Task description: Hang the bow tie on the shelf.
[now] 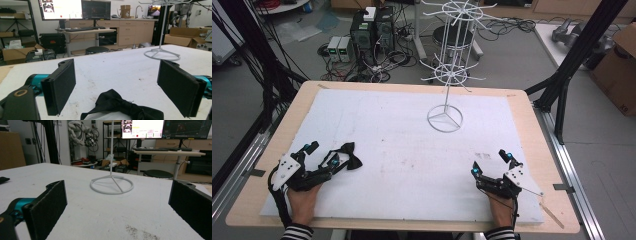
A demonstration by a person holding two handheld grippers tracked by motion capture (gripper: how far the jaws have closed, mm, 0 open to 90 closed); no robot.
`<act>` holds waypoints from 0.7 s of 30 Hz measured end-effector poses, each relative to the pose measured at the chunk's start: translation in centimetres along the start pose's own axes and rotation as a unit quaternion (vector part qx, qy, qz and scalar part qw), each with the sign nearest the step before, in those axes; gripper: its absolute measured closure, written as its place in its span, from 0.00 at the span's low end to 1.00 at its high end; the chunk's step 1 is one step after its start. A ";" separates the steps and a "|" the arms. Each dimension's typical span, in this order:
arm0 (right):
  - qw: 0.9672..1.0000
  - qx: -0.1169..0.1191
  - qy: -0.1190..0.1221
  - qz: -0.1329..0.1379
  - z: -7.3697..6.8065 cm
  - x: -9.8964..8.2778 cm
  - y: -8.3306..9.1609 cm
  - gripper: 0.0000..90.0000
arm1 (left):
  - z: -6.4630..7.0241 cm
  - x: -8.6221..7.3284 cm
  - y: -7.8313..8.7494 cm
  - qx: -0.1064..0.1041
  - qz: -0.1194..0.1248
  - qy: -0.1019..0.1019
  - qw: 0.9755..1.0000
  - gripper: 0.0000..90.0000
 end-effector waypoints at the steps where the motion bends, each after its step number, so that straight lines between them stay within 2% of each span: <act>1: 1.000 0.000 0.001 0.000 0.0 0.0 0.0 0.01 | 0.0 0.0 0.0 0.000 0.000 0.001 1.000 0.17; 18: 1.000 0.000 0.003 -0.001 0.0 0.0 0.0 0.01 | 0.0 0.0 0.0 0.001 0.000 0.001 1.000 0.17; 21: 1.000 0.000 0.003 -0.004 -0.1 0.0 0.0 0.01 | -0.1 0.0 0.0 0.002 -0.002 0.007 1.000 0.17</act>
Point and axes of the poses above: each handheld gripper's, and its own axes: y roughly backward along the jaws, x roughly out of its top, z roughly to its right, the point moved 5 cm from there along -y, roughly forward along the jaws, and after that the axes turned 4 degrees about x, right-handed, at the moved point
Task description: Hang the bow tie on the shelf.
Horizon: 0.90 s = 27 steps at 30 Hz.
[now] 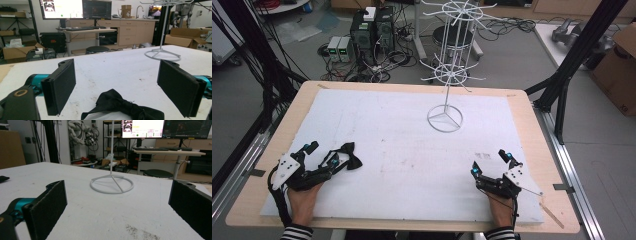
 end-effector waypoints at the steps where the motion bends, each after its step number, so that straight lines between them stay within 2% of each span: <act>1: 1.000 0.000 0.000 0.000 0.0 0.0 0.0 0.01 | 0.0 0.0 0.0 0.000 0.000 0.000 1.000 0.17; 4: 1.000 0.000 0.001 0.000 0.0 0.0 0.0 0.01 | 0.0 0.0 0.0 -0.002 0.000 0.001 1.000 0.17; 7: 1.000 0.000 0.003 0.000 0.0 0.0 0.0 0.01 | -0.1 0.0 0.0 -0.008 -0.005 0.011 1.000 0.17; 11: 1.000 0.001 0.004 -0.002 0.0 0.0 -0.1 0.01 | -0.2 0.1 0.0 -0.012 -0.022 0.015 1.000 0.17; 12: 1.000 0.000 0.001 -0.004 0.0 0.0 -0.1 0.01 | -0.1 0.4 0.0 -0.015 -0.031 0.003 0.999 0.17; 16: 1.000 -0.001 0.006 -0.004 0.1 0.0 -0.2 0.01 | 0.1 0.9 0.0 -0.026 -0.039 -0.006 0.999 0.17; 17: 1.000 -0.001 0.006 -0.003 0.1 0.0 -0.2 0.01 | 0.4 1.1 -0.1 -0.033 -0.052 -0.016 0.998 0.17; 18: 1.000 0.000 0.005 -0.004 0.0 0.0 -0.2 0.01 | 0.4 1.1 -0.1 -0.033 -0.052 -0.016 0.998 0.17; 19: 1.000 -0.001 0.003 -0.004 0.0 0.0 -0.1 0.01 | 0.5 1.1 -0.2 -0.037 -0.061 -0.021 0.997 0.17; 22: 1.000 -0.001 0.005 -0.003 0.0 0.0 -0.2 0.01 | 1.1 1.4 -0.5 -0.051 -0.106 -0.045 0.992 0.17; 23: 1.000 -0.002 0.006 -0.003 0.1 0.0 -0.2 0.01 | 1.1 1.4 -0.5 -0.051 -0.106 -0.045 0.992 0.17; 24: 1.000 -0.002 0.006 -0.003 0.1 0.0 -0.2 0.01 | 1.2 2.0 -0.6 -0.057 -0.118 -0.057 0.990 0.17; 25: 1.000 -0.002 0.006 -0.003 0.1 0.0 -0.2 0.01 | 1.2 2.0 -0.6 -0.057 -0.118 -0.057 0.990 0.17; 26: 1.000 -0.001 0.002 -0.006 0.0 0.0 -0.2 0.01 | 1.4 2.6 -0.7 -0.062 -0.128 -0.060 0.988 0.17; 27: 1.000 -0.001 0.004 -0.006 0.0 0.0 -0.2 0.01 | 1.4 2.6 -0.7 -0.062 -0.128 -0.060 0.988 0.17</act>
Point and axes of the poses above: each handheld gripper's, and its own axes: y roughly backward along the jaws, x roughly out of its top, z roughly to its right, the point moved 5 cm from there along -y, roughly forward along the jaws, and after that the axes turned 4 degrees about x, right-handed, at the moved point
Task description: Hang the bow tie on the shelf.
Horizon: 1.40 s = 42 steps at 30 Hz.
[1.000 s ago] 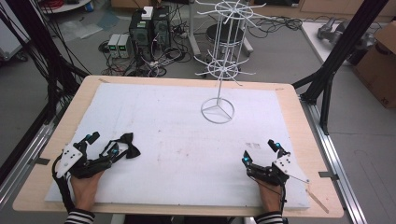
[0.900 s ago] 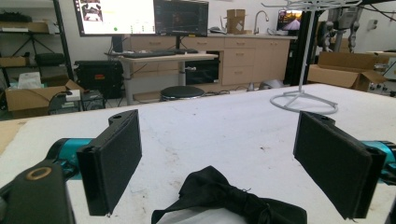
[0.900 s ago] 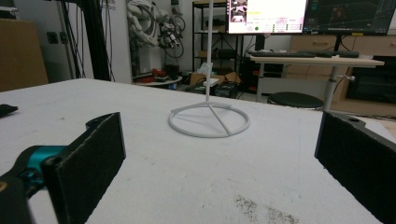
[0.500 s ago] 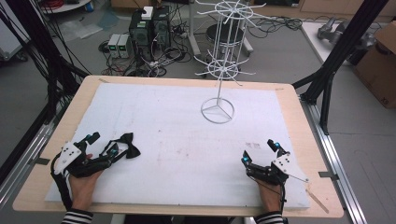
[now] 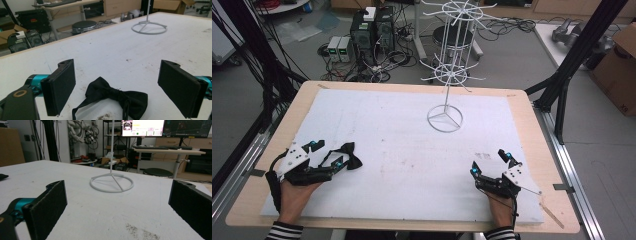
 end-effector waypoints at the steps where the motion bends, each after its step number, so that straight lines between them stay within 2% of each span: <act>1: 1.000 0.000 0.001 0.000 0.0 0.0 0.0 0.01 | 0.0 0.6 0.0 -0.008 -0.014 -0.004 1.000 0.17; 3: 1.000 0.000 0.001 0.000 0.0 0.0 0.0 0.01 | 0.0 0.9 0.0 -0.010 -0.023 -0.008 1.000 0.17; 5: 1.000 0.000 0.000 0.000 0.0 0.0 0.0 0.01 | -0.1 1.4 0.0 -0.009 -0.046 -0.023 0.999 0.17; 6: 1.000 0.000 0.000 0.000 0.0 0.0 0.0 0.01 | -0.1 1.4 0.0 -0.009 -0.046 -0.023 0.999 0.17; 10: 1.000 0.000 0.000 0.000 0.0 0.0 0.0 0.01 | -0.3 1.4 -0.4 -0.017 -0.102 -0.045 0.994 0.18; 11: 1.000 0.000 0.000 0.000 0.0 0.0 0.0 0.01 | -0.3 1.4 -0.4 -0.017 -0.102 -0.045 0.994 0.19; 13: 1.000 0.000 -0.001 0.000 0.0 0.0 0.0 0.01 | -0.4 1.1 -0.7 -0.018 -0.136 -0.054 0.989 0.20; 14: 1.000 0.000 -0.001 0.000 0.0 0.0 0.0 0.01 | -0.4 1.0 -0.8 -0.018 -0.146 -0.055 0.988 0.20; 17: 1.000 0.000 0.000 0.000 0.0 0.0 0.0 0.01 | -0.4 0.9 -1.0 -0.027 -0.163 -0.054 0.985 0.22; 18: 1.000 0.000 0.000 0.000 0.0 0.0 0.0 0.01 | -0.4 0.9 -1.0 -0.027 -0.163 -0.054 0.985 0.23; 19: 1.000 0.000 0.001 0.000 0.0 0.0 0.0 0.01 | -0.3 0.7 -1.2 -0.033 -0.177 -0.058 0.982 0.24; 20: 1.000 0.000 0.002 0.000 0.0 0.0 0.0 0.01 | -0.3 0.7 -1.2 -0.033 -0.177 -0.058 0.982 0.25; 21: 1.000 0.000 0.002 0.000 0.0 0.0 0.0 0.01 | -0.2 0.5 -1.3 -0.038 -0.186 -0.060 0.980 0.26; 23: 1.000 0.001 0.003 0.000 0.0 0.0 0.0 0.01 | -0.1 0.2 -1.5 -0.040 -0.198 -0.061 0.977 0.27; 24: 1.000 0.000 0.002 -0.001 0.0 0.0 0.0 0.01 | -0.1 0.2 -1.5 -0.040 -0.198 -0.061 0.977 0.28; 28: 1.000 0.000 0.001 -0.001 0.0 0.0 0.0 0.01 | 0.0 -0.4 -2.0 -0.046 -0.230 -0.062 0.970 0.31; 29: 1.000 0.000 0.001 -0.001 -0.1 0.0 0.0 0.01 | -0.1 -0.7 -2.2 -0.047 -0.244 -0.061 0.967 0.31; 30: 1.000 0.000 0.003 0.000 0.0 0.0 0.0 0.01 | -0.1 -0.7 -2.2 -0.047 -0.244 -0.061 0.967 0.32; 31: 1.000 0.000 0.004 0.000 0.0 0.0 0.0 0.01 | 0.0 -0.8 -2.2 -0.048 -0.249 -0.061 0.965 0.33; 32: 1.000 0.000 0.004 0.000 0.0 0.0 0.0 0.01 | 0.0 -1.0 -2.3 -0.053 -0.259 -0.066 0.962 0.35; 33: 1.000 0.000 0.005 0.001 0.0 0.0 0.0 0.01 | 0.0 -1.0 -2.3 -0.053 -0.259 -0.066 0.962 0.37; 36: 1.000 0.000 0.004 0.000 0.0 0.0 0.0 0.01 | 0.1 -1.2 -2.5 -0.058 -0.274 -0.075 0.957 0.42; 37: 1.000 0.001 0.005 0.001 0.0 0.0 0.0 0.01 | 0.1 -1.2 -2.5 -0.058 -0.274 -0.075 0.957 0.44; 39: 1.000 0.000 0.005 0.001 0.0 0.0 0.0 0.01 | 0.1 -1.3 -2.6 -0.060 -0.286 -0.081 0.953 0.48; 40: 1.000 0.000 0.006 0.001 0.0 0.0 0.0 0.01 | 0.1 -1.3 -2.6 -0.060 -0.290 -0.083 0.952 0.49; 41: 1.000 0.000 0.006 0.001 0.0 0.0 0.0 0.01 | 0.2 -1.2 -2.7 -0.063 -0.299 -0.086 0.948 0.52; 42: 1.000 0.000 0.005 0.001 0.0 0.0 0.0 0.01 | 0.2 -1.2 -2.7 -0.067 -0.302 -0.086 0.947 0.54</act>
Point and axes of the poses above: each handheld gripper's, and its own axes: y roughly backward along the jaws, x roughly out of its top, z roughly to its right, the point moved 5 cm from there along -y, roughly forward along the jaws, and after that the axes turned 4 degrees about x, right-handed, at the moved point
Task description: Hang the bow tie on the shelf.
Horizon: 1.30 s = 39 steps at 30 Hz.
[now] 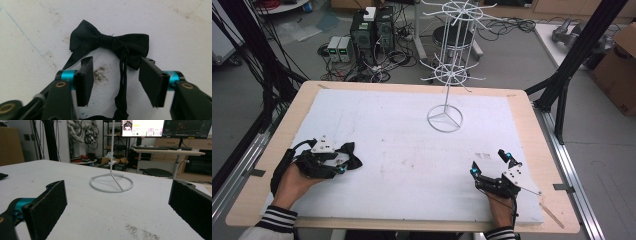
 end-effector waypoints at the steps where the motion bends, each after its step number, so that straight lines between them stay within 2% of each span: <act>1: 1.000 0.000 0.000 0.000 0.0 0.0 0.0 0.01 | 0.0 0.1 0.0 -0.001 -0.004 -0.003 1.000 0.55; 6: 1.000 0.001 -0.001 0.000 0.0 0.0 0.0 0.01 | 0.0 0.2 -0.2 -0.003 -0.019 -0.009 1.000 0.62; 10: 1.000 0.001 -0.001 0.000 0.0 0.0 0.0 0.01 | 0.0 0.3 -0.5 -0.011 -0.042 0.006 0.999 0.66; 17: 1.000 0.000 -0.003 -0.001 0.0 0.0 0.0 0.01 | 0.1 0.4 -0.9 -0.024 -0.060 0.005 0.998 0.73; 21: 1.000 0.000 -0.001 0.000 0.0 0.0 0.0 0.01 | 0.3 0.3 -1.3 -0.029 -0.069 0.001 0.997 0.74; 26: 1.000 0.000 -0.002 0.000 0.0 0.0 0.0 0.01 | 0.3 0.3 -1.5 -0.030 -0.073 0.000 0.997 0.82; 29: 1.000 0.000 -0.002 0.000 0.0 0.0 0.0 0.01 | 0.2 0.2 -1.6 -0.031 -0.078 0.002 0.996 0.90; 30: 1.000 0.000 -0.002 0.000 0.0 0.0 0.0 0.01 | 0.2 0.2 -1.6 -0.028 -0.079 0.003 0.996 0.90; 31: 1.000 0.000 -0.004 -0.001 0.0 0.0 0.0 0.01 | 0.2 0.2 -1.6 -0.026 -0.080 0.006 0.996 0.95; 39: 1.000 0.000 -0.005 -0.001 0.0 0.0 0.0 0.01 | 0.0 0.3 -1.4 -0.017 -0.071 0.007 0.997 0.97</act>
Point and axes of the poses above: each handheld gripper's, and its own axes: y roughly backward along the jaws, x roughly out of its top, z roughly to its right, the point moved 5 cm from there along -y, roughly forward along the jaws, and after that the axes turned 4 degrees about x, right-handed, at the moved point
